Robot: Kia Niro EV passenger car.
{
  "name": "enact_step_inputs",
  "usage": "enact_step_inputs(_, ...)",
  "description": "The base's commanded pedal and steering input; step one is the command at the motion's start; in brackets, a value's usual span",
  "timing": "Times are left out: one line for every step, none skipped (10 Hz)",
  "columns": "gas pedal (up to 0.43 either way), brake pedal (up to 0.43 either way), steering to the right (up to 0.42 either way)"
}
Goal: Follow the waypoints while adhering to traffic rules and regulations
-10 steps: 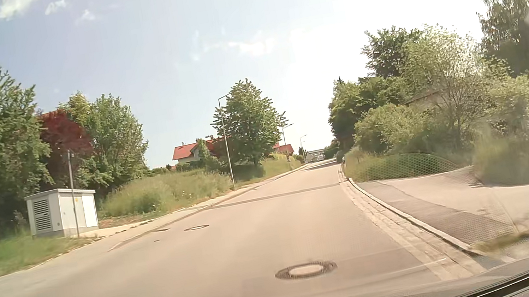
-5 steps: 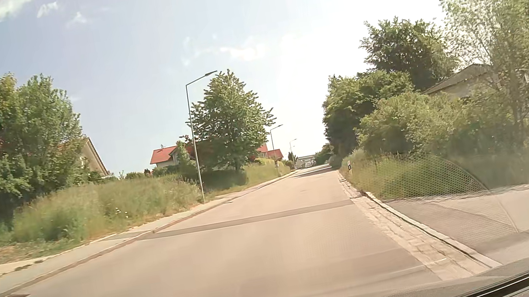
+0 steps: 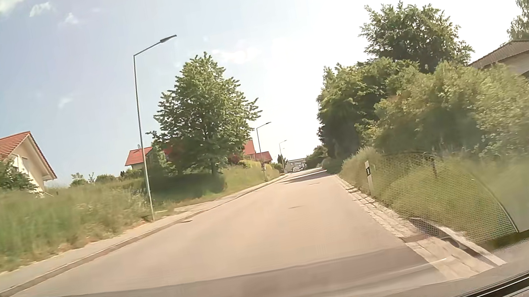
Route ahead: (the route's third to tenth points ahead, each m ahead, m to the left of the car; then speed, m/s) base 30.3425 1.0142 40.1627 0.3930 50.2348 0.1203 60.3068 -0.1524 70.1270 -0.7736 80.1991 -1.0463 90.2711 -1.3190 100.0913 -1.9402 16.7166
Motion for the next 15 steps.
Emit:
enact_step_inputs(0.24,0.0,0.014)
enact_step_inputs(0.248,0.0,0.014)
enact_step_inputs(0.248,0.0,0.014)
enact_step_inputs(0.26,0.0,0.014)
enact_step_inputs(0.26,0.0,0.014)
enact_step_inputs(0.26,0.0,0.013)
enact_step_inputs(0.26,0.0,0.012)
enact_step_inputs(0.24,0.0,0.012)
enact_step_inputs(0.228,0.0,0.011)
enact_step_inputs(0.209,0.0,0.009)
enact_step_inputs(0.197,0.0,0.004)
enact_step_inputs(0.189,0.0,0.003)
enact_step_inputs(0.189,0.0,0.003)
enact_step_inputs(0.189,0.0,0.001)
enact_step_inputs(0.197,0.0,0.0)
